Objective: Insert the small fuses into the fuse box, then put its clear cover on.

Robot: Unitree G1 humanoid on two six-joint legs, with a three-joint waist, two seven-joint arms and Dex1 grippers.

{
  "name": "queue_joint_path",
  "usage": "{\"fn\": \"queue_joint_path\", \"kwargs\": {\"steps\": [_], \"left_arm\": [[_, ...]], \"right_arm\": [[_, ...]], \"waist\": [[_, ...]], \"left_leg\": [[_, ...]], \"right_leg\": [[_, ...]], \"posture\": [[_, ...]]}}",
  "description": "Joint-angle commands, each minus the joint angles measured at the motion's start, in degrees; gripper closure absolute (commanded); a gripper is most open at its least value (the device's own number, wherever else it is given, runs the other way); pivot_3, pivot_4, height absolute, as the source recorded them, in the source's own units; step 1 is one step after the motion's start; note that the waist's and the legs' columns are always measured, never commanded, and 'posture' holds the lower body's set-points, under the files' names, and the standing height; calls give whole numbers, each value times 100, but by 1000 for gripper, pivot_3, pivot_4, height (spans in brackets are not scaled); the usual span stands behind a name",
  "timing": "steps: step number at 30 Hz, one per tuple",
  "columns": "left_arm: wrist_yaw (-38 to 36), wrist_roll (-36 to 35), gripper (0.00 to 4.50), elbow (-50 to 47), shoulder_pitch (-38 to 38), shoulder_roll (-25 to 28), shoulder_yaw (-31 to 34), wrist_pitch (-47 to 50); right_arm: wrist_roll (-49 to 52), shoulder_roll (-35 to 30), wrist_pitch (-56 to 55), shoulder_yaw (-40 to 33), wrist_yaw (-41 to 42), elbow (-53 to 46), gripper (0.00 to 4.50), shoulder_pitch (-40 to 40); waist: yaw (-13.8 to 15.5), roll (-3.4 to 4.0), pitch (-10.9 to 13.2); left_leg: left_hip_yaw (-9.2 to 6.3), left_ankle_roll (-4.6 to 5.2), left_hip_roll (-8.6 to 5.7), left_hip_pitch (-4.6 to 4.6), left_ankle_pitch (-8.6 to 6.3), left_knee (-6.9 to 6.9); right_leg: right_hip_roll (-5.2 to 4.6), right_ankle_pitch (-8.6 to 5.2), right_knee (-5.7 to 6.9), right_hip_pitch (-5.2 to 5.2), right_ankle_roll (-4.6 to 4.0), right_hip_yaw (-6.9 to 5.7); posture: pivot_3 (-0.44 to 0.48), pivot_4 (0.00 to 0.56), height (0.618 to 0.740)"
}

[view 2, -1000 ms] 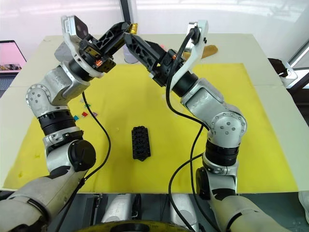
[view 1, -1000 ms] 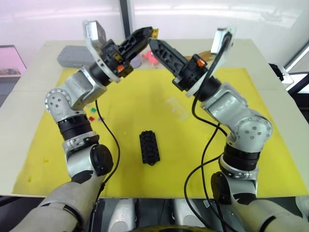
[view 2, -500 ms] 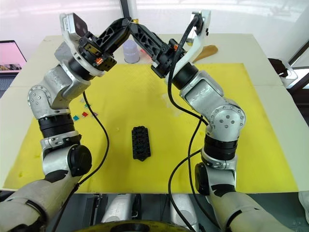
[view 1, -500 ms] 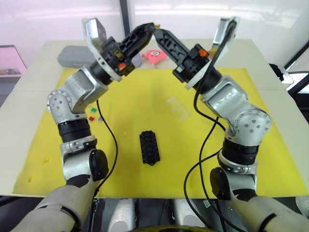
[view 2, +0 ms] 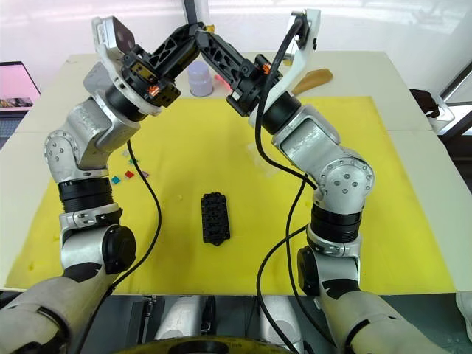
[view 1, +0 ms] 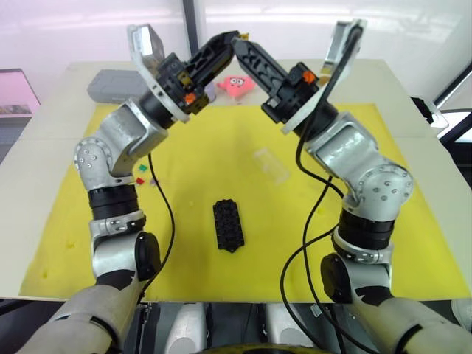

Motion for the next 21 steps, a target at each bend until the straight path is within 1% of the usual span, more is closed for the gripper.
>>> {"fn": "queue_joint_path", "kwargs": {"steps": [1, 2, 6, 21], "left_arm": [[-110, -104, 4500, -226, 22, 112, -77, -72], [-133, -106, 4500, -234, 41, 133, -101, -81], [-192, -121, 4500, -186, 39, 195, -129, -136], [-340, -18, 4500, -186, 89, 304, -212, -308]], "right_arm": [[314, 120, -344, -214, 62, -133, 3987, -168], [363, 127, -384, -242, 67, -146, 4451, -176], [335, -29, -332, -160, 136, -162, 4451, -180], [338, -169, -266, -33, 95, -157, 4451, -139]], "waist": [[1, 0, 0], [3, 0, 0], [2, 0, 0], [1, 0, 0]], "left_leg": [[1, 0, 0, 0, 0, 0], [-1, 0, 0, 0, 0, 0], [-1, 0, 0, 0, 0, 0], [-1, 0, 1, 0, 0, -1]], "right_leg": [[0, 0, -1, 0, 0, 0], [0, 0, -1, 1, 0, 0], [0, 0, -2, 1, 0, 0], [1, 0, -6, 1, 0, 0]], "posture": [[0, 150, 740], [0, 150, 740], [0, 150, 740], [0, 150, 740]]}}
